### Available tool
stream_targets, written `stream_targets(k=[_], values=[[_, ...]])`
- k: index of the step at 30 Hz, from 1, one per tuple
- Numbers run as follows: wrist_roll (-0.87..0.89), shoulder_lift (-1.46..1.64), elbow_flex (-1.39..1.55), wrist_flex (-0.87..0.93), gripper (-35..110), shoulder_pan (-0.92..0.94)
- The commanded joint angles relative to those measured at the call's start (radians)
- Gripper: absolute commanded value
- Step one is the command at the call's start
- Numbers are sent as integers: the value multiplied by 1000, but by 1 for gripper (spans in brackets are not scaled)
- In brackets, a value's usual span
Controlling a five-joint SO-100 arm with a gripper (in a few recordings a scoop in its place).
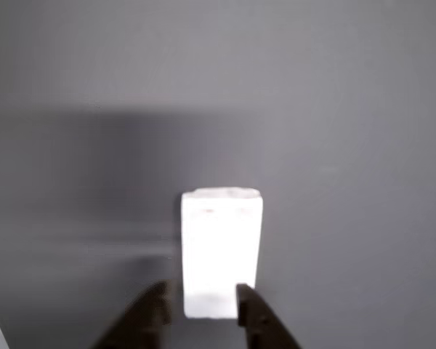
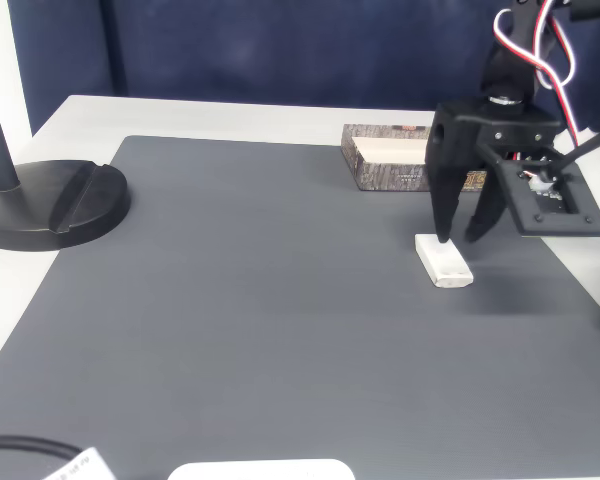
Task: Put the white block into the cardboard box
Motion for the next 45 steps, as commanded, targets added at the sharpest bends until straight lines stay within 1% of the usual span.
stream_targets(k=[1, 16, 45], values=[[26, -6, -64, -15, 21, 15], [25, -43, -91, -58, 24, 21], [15, -138, -112, -124, 22, -26]])
